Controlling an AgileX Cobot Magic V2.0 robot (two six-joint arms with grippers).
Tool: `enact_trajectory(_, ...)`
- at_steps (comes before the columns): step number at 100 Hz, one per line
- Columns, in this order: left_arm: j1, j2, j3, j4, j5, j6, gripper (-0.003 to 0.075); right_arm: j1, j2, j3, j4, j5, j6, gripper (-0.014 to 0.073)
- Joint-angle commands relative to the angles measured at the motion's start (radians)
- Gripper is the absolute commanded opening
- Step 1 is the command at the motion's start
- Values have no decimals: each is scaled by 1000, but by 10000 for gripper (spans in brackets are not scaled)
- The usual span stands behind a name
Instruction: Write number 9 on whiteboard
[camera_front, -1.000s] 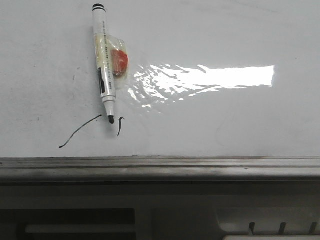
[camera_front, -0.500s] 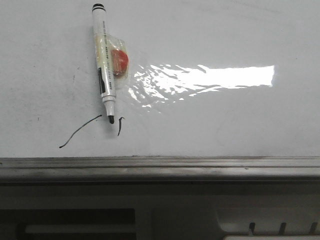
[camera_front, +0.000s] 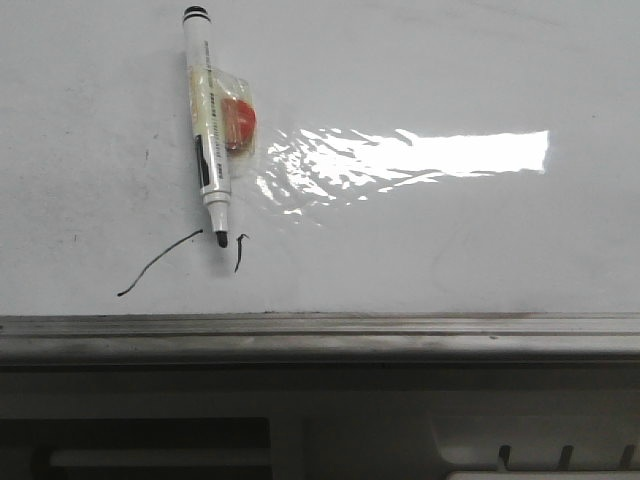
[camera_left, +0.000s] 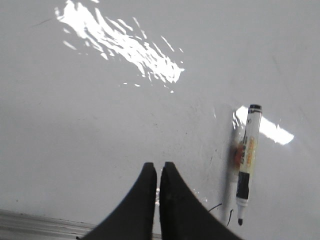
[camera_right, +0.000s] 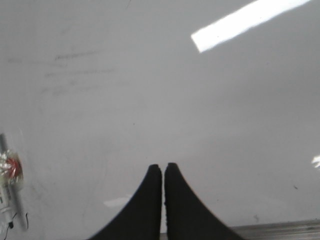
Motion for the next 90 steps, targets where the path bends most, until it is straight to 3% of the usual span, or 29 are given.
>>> enact_trajectory(1,-2,125,-137,124,32,7,-20,-5,76,-105,-23,-5,-15,-42)
enact_trajectory(10,-2,246,-235,201,98,51,-20,-5,138,-161,-23,-5,-15,-46)
enact_trajectory(25,-2,428,-334,176,193,178,7,-5,215,-191,-21,-5,-15,-50)
enact_trajectory(32,-13,497,-350,115,210,222,94,-5,228,-191,-21,-5,-15,-49)
enact_trajectory(45,-81,598,-351,-84,206,363,338,-5,228,-191,-18,-13,-15,-46)
enact_trajectory(51,-124,640,-351,-165,199,431,389,4,228,-191,-18,-17,-15,-34)
enact_trajectory(60,-208,704,-351,-272,157,494,388,23,228,-191,-18,-19,-15,68)
enact_trajectory(77,-416,814,-351,-354,-66,503,388,35,234,-191,-18,-19,-15,410)
enact_trajectory(90,-554,882,-351,-418,-232,503,388,35,239,-191,-22,-21,-15,438)
